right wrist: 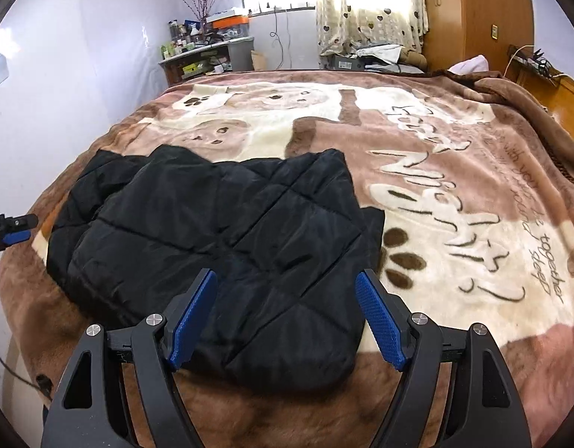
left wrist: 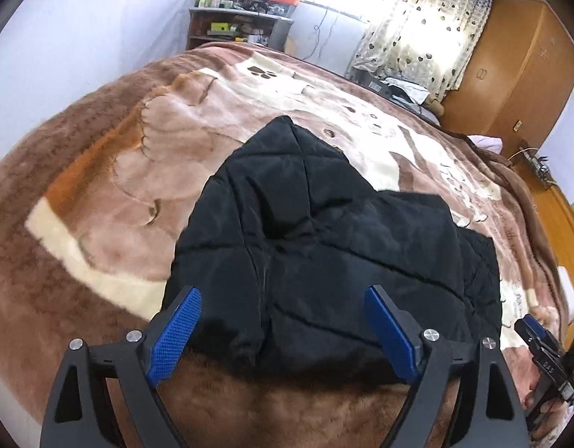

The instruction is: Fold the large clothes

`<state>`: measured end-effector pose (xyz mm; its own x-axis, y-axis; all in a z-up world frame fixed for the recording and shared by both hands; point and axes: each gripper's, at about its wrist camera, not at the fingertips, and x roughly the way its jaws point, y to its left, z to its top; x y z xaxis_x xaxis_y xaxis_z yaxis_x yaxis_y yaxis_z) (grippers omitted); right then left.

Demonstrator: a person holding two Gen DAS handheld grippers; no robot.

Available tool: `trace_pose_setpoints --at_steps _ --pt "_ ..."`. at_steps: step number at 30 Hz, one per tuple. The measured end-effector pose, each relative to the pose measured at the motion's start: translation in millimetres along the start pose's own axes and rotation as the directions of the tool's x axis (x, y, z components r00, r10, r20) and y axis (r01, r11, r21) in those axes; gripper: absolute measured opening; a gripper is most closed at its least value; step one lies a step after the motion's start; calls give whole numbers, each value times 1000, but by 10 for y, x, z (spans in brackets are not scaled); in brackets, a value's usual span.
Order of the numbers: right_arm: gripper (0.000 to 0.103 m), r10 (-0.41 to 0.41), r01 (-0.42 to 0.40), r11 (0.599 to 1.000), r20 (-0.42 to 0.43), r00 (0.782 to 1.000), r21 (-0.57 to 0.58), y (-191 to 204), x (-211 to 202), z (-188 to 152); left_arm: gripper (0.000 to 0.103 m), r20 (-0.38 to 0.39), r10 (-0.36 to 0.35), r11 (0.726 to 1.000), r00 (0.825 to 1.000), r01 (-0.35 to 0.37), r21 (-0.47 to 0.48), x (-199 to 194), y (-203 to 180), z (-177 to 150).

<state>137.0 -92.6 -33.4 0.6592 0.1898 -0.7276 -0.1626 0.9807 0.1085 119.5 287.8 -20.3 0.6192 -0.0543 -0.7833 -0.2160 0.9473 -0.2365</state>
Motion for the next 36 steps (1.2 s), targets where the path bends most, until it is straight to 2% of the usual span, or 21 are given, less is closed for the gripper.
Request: trace_pose_setpoints --at_steps 6,9,11,15,17,19,21,24,27,36 --pt "77 15 -14 999 -12 1000 49 119 -129 -194 89 16 13 1000 1000 -14 28 -199 -269 -371" --pt "77 -16 16 1000 0 1000 22 244 -226 -296 89 27 64 995 998 -66 72 -285 -428 -558" --pt "77 -36 36 999 8 999 9 311 -287 -353 89 28 73 992 997 -75 98 -327 -525 -687" --pt "77 -50 50 999 29 998 22 433 -438 -474 89 18 99 984 995 -101 148 -383 -702 -929" --pt "77 -51 50 998 23 998 35 472 -486 -522 89 39 141 971 989 -146 190 -428 -788 -1034" --pt "77 -56 55 997 18 998 49 513 -531 -578 89 55 152 964 987 -160 212 -482 -850 -1136" --pt "77 -57 56 997 23 998 47 560 -585 -642 89 43 140 969 989 -146 197 -516 -857 -1189" --pt "77 -71 70 997 21 997 34 614 -621 -705 89 69 152 967 986 -162 196 -606 -898 -1269" --pt "77 -58 57 998 9 998 31 661 -641 -753 89 98 152 965 983 -169 200 -680 -922 -1305" --pt "77 -35 35 999 14 999 28 777 -697 -844 89 112 160 956 981 -182 230 -775 -1020 -1394"
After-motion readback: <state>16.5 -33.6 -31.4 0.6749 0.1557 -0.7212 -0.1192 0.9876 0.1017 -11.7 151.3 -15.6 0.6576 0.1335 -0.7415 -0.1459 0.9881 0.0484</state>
